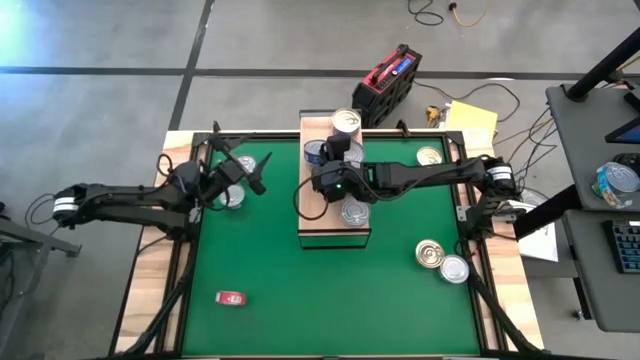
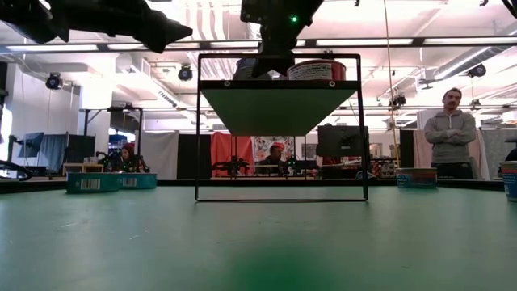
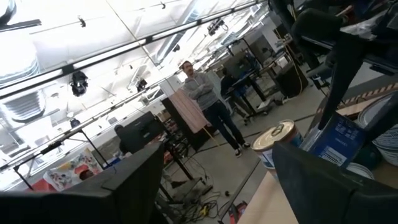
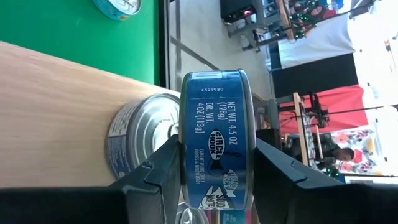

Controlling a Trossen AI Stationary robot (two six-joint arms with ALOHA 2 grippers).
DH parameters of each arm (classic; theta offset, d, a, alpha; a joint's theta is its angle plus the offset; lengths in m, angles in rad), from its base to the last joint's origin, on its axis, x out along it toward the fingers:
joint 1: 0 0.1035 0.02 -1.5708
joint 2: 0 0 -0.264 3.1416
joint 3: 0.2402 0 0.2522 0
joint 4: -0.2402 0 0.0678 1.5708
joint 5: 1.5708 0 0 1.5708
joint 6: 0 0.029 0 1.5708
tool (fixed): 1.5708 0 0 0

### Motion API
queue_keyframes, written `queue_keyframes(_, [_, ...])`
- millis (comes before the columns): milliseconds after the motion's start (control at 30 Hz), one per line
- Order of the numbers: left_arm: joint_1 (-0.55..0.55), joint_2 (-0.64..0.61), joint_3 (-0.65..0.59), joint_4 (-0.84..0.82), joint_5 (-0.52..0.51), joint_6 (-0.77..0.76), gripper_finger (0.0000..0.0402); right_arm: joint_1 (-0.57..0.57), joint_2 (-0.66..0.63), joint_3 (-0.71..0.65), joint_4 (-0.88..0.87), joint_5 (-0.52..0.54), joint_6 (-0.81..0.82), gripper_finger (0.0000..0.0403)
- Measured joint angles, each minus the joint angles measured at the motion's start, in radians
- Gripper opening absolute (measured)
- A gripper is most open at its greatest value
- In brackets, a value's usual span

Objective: Stack canned seafood by type on shelf
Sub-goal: Stack the blue tuna can on top of the blue tuna can on the shelf

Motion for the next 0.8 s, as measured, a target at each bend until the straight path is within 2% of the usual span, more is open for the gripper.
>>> queue_keyframes(800, [0.0,0.006,-0.001,0.002,0.0,-0.008,0.0283,-0.014,0.003,-0.005,-0.003,-0.03,0.025,0.0146])
